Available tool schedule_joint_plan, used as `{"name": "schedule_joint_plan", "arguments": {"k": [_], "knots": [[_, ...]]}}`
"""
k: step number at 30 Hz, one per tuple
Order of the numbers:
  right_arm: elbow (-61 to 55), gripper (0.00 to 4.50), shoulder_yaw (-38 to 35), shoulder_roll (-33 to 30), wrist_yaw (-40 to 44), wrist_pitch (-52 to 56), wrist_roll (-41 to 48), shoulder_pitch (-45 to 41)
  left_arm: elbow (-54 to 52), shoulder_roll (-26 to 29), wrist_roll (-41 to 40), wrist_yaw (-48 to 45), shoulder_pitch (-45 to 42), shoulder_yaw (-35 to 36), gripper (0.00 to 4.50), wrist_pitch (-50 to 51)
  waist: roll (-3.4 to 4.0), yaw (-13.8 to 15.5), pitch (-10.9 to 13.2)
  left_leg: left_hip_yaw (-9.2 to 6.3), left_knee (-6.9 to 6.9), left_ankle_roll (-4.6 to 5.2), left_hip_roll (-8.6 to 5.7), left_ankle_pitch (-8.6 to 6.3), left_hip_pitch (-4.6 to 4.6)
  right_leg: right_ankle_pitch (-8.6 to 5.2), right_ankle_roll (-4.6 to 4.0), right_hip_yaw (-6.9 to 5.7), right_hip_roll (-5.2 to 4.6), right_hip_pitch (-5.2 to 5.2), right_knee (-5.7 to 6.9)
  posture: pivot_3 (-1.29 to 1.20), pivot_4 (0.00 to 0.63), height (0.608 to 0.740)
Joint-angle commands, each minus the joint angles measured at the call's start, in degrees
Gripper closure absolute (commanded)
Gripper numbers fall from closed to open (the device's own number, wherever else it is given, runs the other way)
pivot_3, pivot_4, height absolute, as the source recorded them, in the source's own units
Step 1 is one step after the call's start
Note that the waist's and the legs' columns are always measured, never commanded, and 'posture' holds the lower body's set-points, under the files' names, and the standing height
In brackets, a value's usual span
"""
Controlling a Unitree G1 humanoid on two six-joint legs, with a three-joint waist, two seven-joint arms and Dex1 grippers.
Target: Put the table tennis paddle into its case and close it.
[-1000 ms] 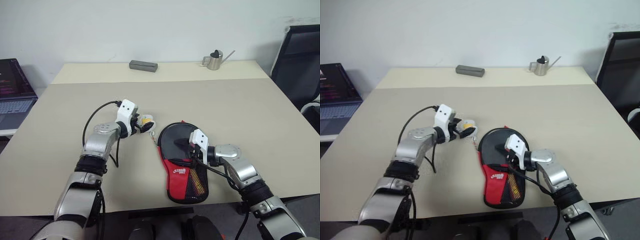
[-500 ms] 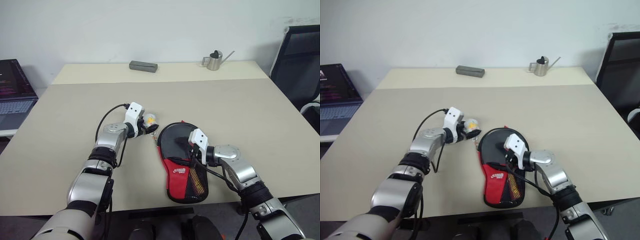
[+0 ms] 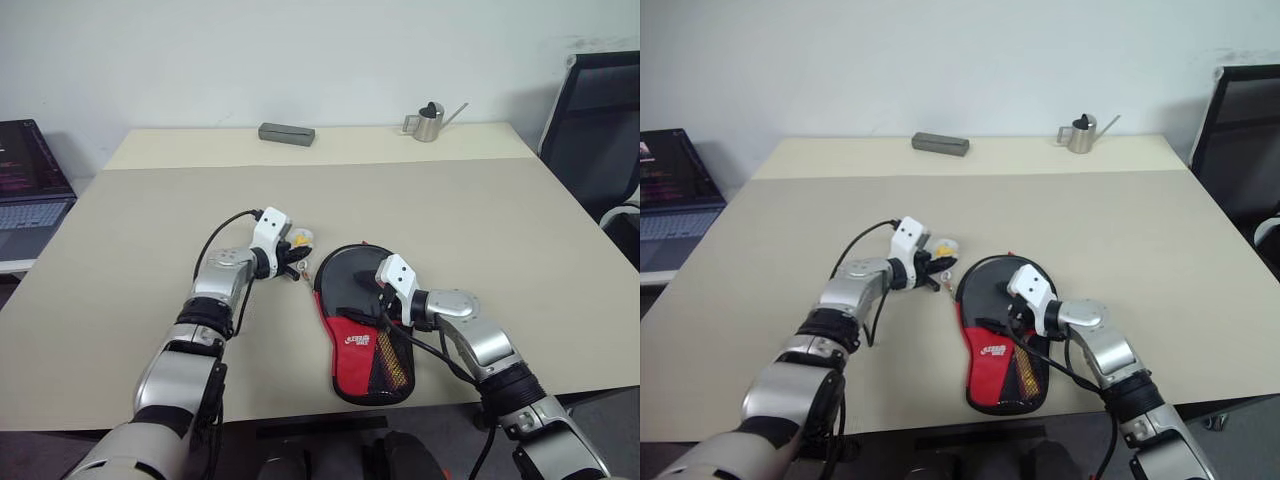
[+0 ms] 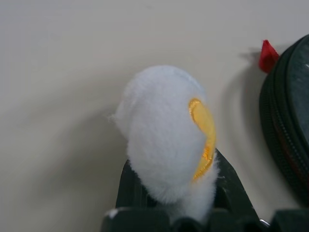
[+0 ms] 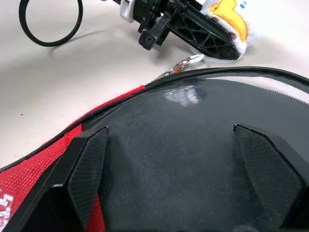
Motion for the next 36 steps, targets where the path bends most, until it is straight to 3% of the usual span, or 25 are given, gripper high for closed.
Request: {"name": "schedule_joint_plan", "arguments": {"k": [1,8,14,28,36], "knots": [[-0.32,0.00,0.85,-1.32,1.41,-0.18,-1.32,1.30,-8.00,1.79,-0.22,-2.27,2.60,-0.50,4.19,3.57,0.00,-0.05,0.00,0.00,-0.01,0.00,0.00,0.00,-0.01,0.01,-0.01,0.00,0.00,0.00,-0.02,0.00,0.150,0.740],[1.42,0.00,2.70,-2.26,1.12,-0.24,-4.04,3.07,-18.76,3.37,-1.30,-4.43,4.07,-0.44,4.20,9.92,-0.05,0.12,-0.05,-0.03,-0.02,-0.01,0.00,-0.01,-0.01,0.12,-0.20,-0.02,0.00,0.01,-0.03,0.00,0.150,0.740],[1.79,0.00,3.63,-0.76,-1.34,0.59,-5.94,3.93,-15.08,2.71,-0.11,-4.58,-1.21,-1.05,4.21,8.33,-0.17,0.14,-0.16,-0.07,0.00,-0.01,0.00,0.00,0.02,0.02,-0.03,-0.05,0.01,0.07,-0.03,0.00,0.150,0.740],[2.56,0.00,4.59,0.82,-2.72,1.35,-7.17,4.48,14.11,-2.65,7.06,-1.22,-13.84,-4.10,4.21,-8.87,-0.21,-0.15,-0.38,-0.01,0.00,0.00,0.08,0.00,0.13,-0.02,0.04,0.00,0.13,0.09,0.01,0.00,0.150,0.740],[4.21,0.00,4.48,1.86,-3.91,1.18,-7.50,4.77,23.31,-3.54,10.54,4.10,-17.46,-3.82,4.21,-13.67,-0.23,-0.29,-0.39,-0.03,0.00,0.00,0.08,0.00,0.15,-0.01,0.06,-0.01,0.13,0.09,0.05,0.00,0.150,0.740]]}}
